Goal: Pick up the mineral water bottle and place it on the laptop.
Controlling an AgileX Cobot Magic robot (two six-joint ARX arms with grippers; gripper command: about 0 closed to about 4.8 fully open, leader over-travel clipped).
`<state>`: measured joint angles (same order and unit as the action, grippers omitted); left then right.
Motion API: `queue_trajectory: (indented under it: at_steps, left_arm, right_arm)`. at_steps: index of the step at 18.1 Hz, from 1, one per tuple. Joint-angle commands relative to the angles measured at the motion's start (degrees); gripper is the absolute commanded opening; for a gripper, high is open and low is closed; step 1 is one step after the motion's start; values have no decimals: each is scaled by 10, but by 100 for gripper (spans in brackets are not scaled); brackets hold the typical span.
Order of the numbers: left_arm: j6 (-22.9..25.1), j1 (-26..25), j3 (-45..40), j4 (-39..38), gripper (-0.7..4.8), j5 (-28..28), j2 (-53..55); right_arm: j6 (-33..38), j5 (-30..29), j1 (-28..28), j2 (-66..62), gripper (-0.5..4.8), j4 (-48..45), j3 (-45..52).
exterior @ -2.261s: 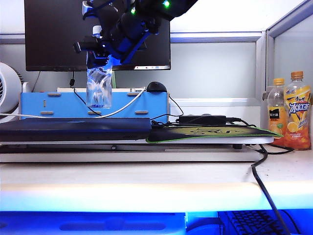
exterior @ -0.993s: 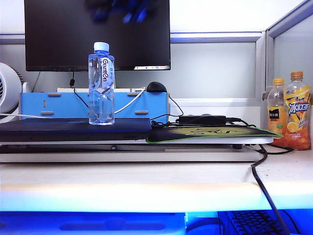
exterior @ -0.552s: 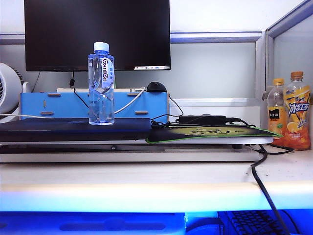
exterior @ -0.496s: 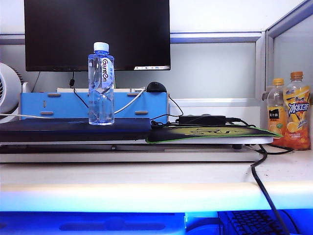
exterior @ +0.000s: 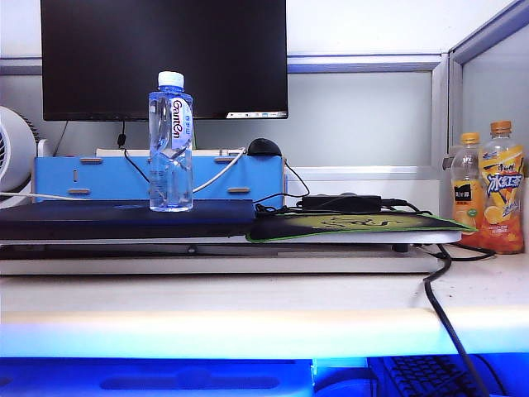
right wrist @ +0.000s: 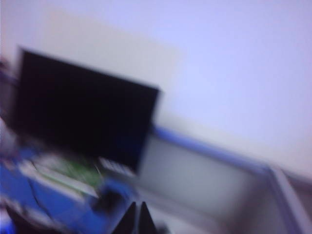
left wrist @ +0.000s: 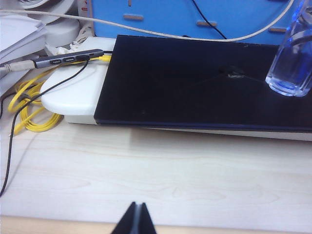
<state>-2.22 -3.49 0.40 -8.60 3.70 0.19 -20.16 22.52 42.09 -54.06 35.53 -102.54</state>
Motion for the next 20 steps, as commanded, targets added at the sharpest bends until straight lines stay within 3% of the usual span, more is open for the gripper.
queue_trajectory:
  at_steps: [1, 5, 10, 13, 17, 20]
  left_arm:
    - [1, 0, 0, 0, -2, 2, -1]
    - [1, 0, 0, 0, -2, 2, -1]
    - [1, 0, 0, 0, -2, 2, -1]
    - [1, 0, 0, 0, -2, 2, -1]
    - [1, 0, 0, 0, -2, 2, -1]
    - [1, 0, 0, 0, -2, 2, -1]
  right_arm:
    - [6, 43, -1, 23, -5, 104, 10]
    - [10, 87, -1, 60, -5, 94, 131]
    - [10, 48, -39, 163, 1, -214, 469]
    - [69, -2, -134, 242, 1, -303, 661]
    - [127, -63, -250, 371, 0, -303, 798]
    - [134, -150, -304, 447, 0, -302, 872]
